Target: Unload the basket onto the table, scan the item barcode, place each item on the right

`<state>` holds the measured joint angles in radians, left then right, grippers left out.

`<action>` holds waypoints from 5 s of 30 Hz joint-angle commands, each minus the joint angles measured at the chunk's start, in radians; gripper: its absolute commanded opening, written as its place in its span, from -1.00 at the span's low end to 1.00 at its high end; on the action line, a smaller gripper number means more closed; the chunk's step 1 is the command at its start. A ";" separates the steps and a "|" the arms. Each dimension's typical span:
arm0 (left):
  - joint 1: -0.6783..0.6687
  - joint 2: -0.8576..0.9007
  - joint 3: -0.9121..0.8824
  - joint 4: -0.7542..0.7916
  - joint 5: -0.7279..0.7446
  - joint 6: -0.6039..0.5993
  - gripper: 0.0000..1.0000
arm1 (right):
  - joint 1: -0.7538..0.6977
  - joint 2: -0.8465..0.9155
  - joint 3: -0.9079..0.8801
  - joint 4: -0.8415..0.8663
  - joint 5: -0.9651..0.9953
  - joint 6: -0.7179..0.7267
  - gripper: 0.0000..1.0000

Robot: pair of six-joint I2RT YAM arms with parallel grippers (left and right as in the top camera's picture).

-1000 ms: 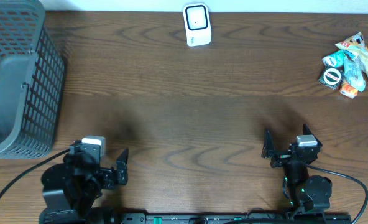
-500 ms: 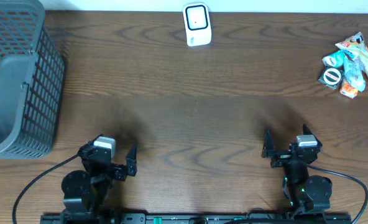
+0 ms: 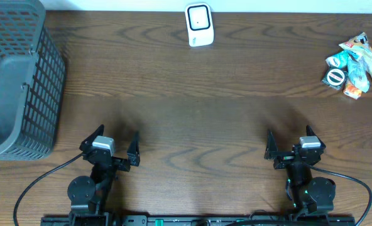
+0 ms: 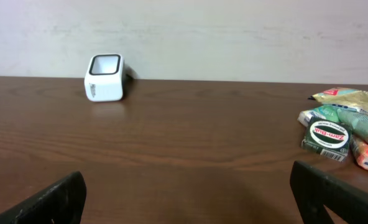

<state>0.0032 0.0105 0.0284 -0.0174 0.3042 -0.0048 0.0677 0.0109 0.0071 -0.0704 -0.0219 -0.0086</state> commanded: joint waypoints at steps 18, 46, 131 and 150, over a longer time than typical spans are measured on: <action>-0.016 -0.009 -0.024 -0.037 -0.110 -0.029 0.95 | -0.003 -0.006 -0.002 -0.005 0.005 -0.007 0.99; -0.046 -0.009 -0.024 -0.053 -0.227 -0.003 0.95 | -0.003 -0.006 -0.001 -0.005 0.005 -0.008 0.99; -0.046 -0.006 -0.024 -0.048 -0.212 0.053 0.95 | -0.003 -0.006 -0.002 -0.005 0.005 -0.008 0.99; -0.046 -0.006 -0.024 -0.048 -0.212 0.052 0.95 | -0.003 -0.006 -0.001 -0.005 0.005 -0.007 0.99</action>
<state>-0.0376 0.0101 0.0261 -0.0395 0.0795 0.0311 0.0677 0.0109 0.0071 -0.0708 -0.0219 -0.0090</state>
